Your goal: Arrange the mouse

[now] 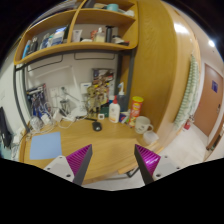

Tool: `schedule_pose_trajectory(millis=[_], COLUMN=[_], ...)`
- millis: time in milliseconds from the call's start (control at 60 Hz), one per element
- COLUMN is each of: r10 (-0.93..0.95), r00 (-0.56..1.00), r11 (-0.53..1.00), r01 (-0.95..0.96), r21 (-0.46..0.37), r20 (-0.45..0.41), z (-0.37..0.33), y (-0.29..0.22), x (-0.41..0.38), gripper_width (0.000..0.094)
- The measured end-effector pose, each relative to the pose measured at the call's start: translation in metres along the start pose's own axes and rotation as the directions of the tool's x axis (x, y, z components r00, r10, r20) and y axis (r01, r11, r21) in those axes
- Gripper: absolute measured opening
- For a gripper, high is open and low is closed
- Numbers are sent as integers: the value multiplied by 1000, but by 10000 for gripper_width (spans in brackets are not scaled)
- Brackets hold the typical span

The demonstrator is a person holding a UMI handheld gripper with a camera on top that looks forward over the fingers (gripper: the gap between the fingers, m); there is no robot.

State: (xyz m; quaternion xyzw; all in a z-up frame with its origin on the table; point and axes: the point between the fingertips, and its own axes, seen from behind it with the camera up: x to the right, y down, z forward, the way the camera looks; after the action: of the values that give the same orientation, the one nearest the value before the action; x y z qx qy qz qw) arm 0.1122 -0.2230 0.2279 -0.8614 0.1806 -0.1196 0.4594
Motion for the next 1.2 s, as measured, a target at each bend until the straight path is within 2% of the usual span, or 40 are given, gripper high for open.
schedule_pose_trajectory(millis=[300,567,767,933,967,1050,1100,1133,1200], r10=[-85,-138,-163,-159,-156,-148,-146,-145,-149], r00=[980,958,942,944,942,935,933,935,939], r11=[995,980,974,974,976,981,982,983,983], r01=[94,169,201,197,193,182,177,175,174], r21=[-43,-108,-104,-109,-101,-75,-68,-64,-55], r20=[180,251,295,288,297,322,329,325,311], z=[114,261,360,409,414,422,424,424,423], y=[30,25,16,14,13,9,8,8,8], x=[-75,-95,-108,-111,-114,-123,-126,-126,-126], gripper_width=[863,857,857,833,822,723,613,481,469])
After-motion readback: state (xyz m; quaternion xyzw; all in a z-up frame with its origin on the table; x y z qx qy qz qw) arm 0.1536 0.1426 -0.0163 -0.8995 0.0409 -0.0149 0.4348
